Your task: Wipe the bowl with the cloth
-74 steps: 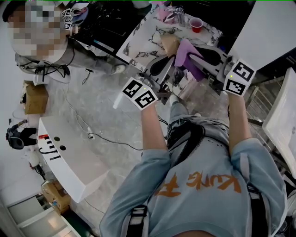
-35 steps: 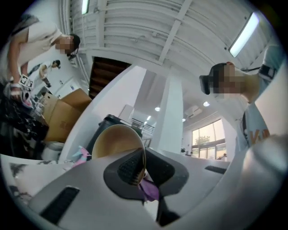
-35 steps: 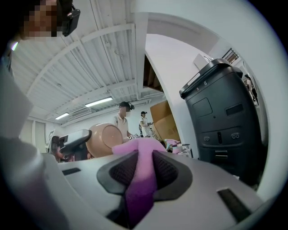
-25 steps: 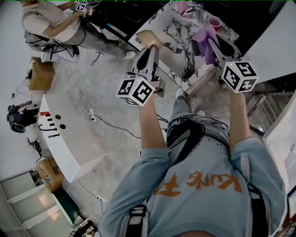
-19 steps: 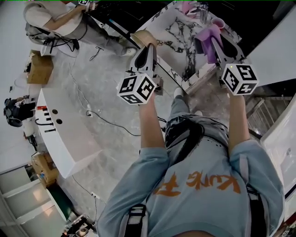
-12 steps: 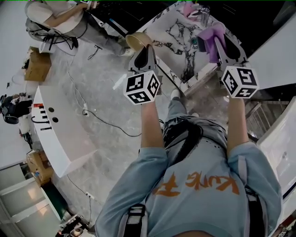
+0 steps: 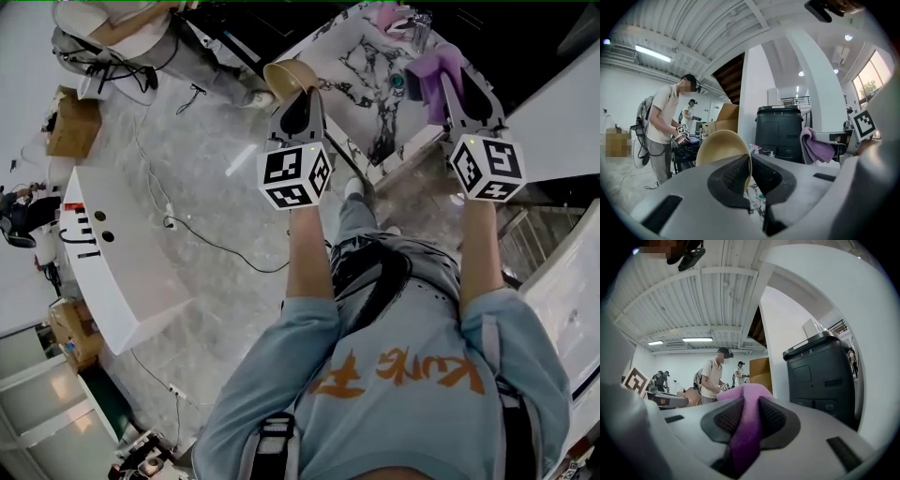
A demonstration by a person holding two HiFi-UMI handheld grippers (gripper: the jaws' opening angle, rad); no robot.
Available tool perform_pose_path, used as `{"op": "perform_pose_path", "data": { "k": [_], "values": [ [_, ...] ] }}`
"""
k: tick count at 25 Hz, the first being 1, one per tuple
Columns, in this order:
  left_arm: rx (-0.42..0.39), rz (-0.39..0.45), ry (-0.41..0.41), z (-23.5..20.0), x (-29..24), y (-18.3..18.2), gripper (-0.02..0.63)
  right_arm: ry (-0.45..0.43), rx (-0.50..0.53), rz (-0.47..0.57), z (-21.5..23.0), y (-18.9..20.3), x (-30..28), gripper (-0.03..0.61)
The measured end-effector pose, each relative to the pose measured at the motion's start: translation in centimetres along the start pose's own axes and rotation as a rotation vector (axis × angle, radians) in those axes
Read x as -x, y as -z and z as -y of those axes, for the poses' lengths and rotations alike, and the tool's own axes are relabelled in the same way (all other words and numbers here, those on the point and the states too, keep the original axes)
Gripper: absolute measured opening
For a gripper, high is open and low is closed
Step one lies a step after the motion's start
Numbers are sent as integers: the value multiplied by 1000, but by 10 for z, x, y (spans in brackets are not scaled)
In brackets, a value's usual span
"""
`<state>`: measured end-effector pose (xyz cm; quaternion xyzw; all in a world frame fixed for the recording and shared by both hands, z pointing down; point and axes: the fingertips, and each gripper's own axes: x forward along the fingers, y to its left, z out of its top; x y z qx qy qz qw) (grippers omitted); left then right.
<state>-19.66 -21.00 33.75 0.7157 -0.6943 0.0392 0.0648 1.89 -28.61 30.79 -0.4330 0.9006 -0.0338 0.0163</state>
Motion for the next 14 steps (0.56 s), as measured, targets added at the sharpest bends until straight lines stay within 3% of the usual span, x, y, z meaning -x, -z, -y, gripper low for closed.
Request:
{"op": "perform_pose_path", "data": {
  "k": [14],
  "values": [
    [32, 11, 55, 21, -21, 5, 31, 40, 57, -19, 19, -5, 13, 110]
  ]
}}
